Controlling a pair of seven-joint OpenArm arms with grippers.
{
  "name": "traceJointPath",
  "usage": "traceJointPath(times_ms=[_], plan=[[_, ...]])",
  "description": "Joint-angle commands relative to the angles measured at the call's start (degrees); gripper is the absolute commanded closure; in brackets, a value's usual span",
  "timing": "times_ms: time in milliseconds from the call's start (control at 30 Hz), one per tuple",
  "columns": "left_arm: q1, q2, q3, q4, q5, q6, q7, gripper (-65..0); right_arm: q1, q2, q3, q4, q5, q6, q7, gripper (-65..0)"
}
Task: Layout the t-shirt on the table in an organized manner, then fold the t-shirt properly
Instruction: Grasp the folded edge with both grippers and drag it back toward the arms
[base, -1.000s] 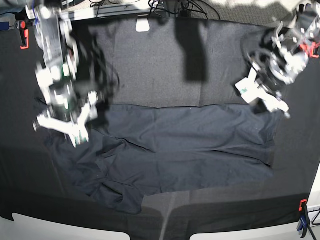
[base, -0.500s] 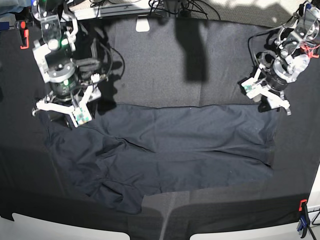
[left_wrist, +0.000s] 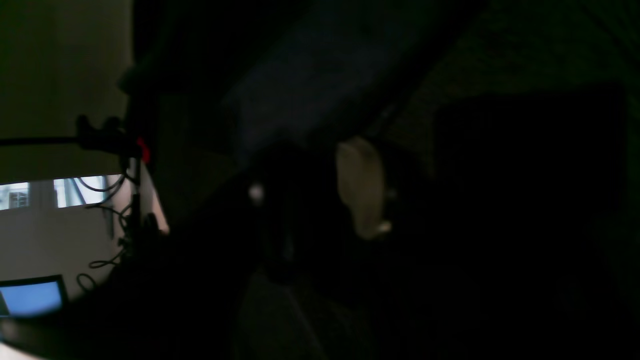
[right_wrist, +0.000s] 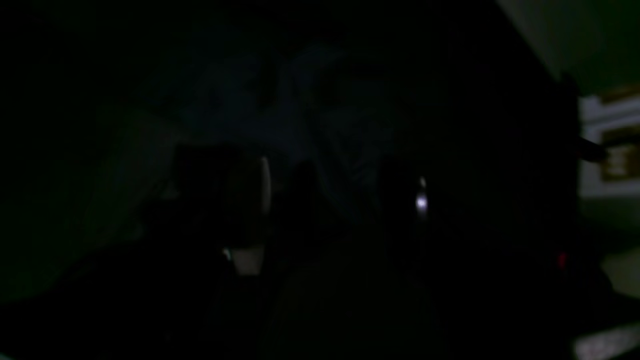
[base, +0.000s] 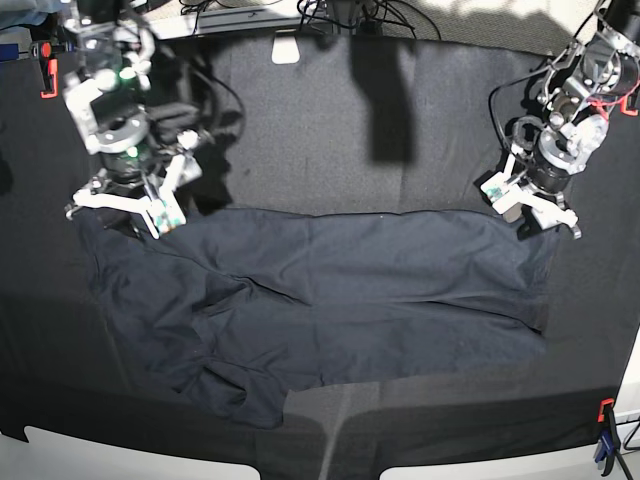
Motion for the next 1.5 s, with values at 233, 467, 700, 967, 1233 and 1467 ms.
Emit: traceJointPath(times_ms=[233,467,700,967,1233,1467], plan=[[-0.02,-0.85,-0.22,0.13,-0.04,-0.76,0.92,0.0,-3.19,6.40,0.24,1.20,5.70,7.15,-0.79,-33.8],[-0.02,-0.85,-0.22,0.13,-0.04,-0.76,1.95,0.0,-3.34,11.43,0.24,-2.12,4.20,7.06,-1.03,-33.8],[-0.04,-0.85,-0.22,0.13,-0.07,-0.74,2.19,0.0,-2.67,13.53,0.24,-11.80,-4.85,-0.44,1.31,-33.8],[-0.04,-0.85,-0.22,0.13,-0.07,-0.72,1.77,0.0,1.33,10.86,0.17,-20.50,-9.49,-4.13,10.93,-33.8],[-0.04,-0.85,-0.22,0.13,-0.07,-0.74,1.84,0.0,9.25,9.25,-6.38,-28.55,-8.98,-0.37,10.69,-33.8],[-0.02,-0.85,-0.22,0.13,-0.07,-0.74,1.81,0.0,10.58,9.57,-14.47,-30.42,-17.81,-10.01,7.89,-33.8]])
